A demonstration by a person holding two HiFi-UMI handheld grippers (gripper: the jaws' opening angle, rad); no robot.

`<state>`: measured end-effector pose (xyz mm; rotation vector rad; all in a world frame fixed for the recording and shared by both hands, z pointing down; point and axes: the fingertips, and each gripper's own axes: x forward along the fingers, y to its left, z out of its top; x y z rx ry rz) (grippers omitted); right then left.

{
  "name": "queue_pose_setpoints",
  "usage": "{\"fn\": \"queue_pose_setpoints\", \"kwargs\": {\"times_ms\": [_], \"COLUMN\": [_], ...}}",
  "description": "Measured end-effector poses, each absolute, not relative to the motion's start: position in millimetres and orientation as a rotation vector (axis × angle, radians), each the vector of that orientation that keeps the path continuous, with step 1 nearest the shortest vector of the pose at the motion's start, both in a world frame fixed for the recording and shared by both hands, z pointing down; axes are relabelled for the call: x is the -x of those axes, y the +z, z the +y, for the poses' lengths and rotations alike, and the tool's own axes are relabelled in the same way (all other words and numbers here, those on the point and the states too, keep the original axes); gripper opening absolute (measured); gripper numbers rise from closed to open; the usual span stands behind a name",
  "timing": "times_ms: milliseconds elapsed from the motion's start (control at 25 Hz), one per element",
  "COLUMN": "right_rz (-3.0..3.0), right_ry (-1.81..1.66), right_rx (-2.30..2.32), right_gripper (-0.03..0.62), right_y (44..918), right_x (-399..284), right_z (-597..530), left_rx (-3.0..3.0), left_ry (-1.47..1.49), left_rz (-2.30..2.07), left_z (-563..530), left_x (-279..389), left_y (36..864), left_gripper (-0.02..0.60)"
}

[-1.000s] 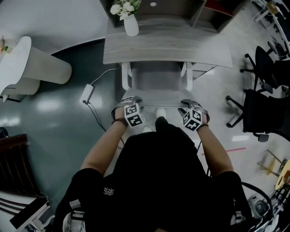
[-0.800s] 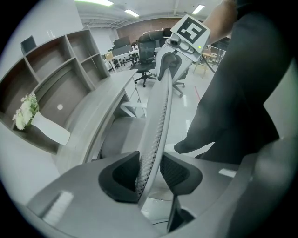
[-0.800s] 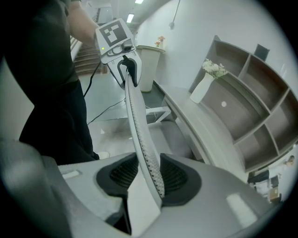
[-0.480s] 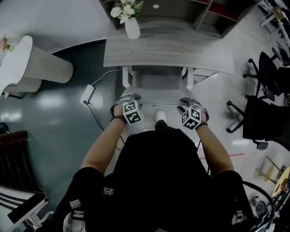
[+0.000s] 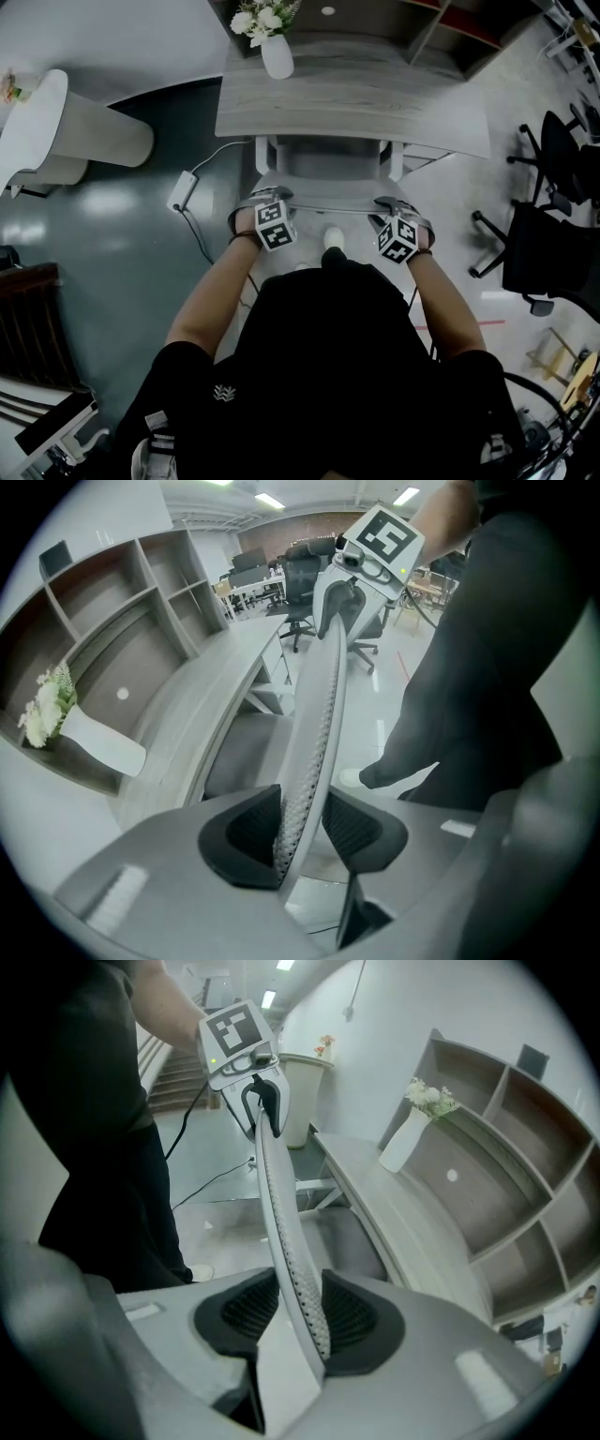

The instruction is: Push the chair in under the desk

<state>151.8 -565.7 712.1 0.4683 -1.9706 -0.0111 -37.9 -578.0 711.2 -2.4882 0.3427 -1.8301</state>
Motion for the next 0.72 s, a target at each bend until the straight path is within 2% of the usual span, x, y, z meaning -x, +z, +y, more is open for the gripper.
{"fn": "queue_pose_setpoints", "kwargs": {"times_ms": [280,720], "right_rz": [-1.976,-2.052], "right_ry": [-0.043,0.136], "right_rx": [-0.464,-0.468], "right_gripper": [0.144,0.162], "right_y": [712.4,703.3], "right_x": [-153.1,-148.1], "right_z": [-568.7,-562.2], "left_rx": [2.464,2.559], "left_ry": [-1.855,-1.805], "left_rz": [0.32,0.42], "left_z": [-581.4,-575.2], "left_x": [37.7,37.8], "left_y": [714.5,706.7], "left_gripper": [0.146,0.164]}}
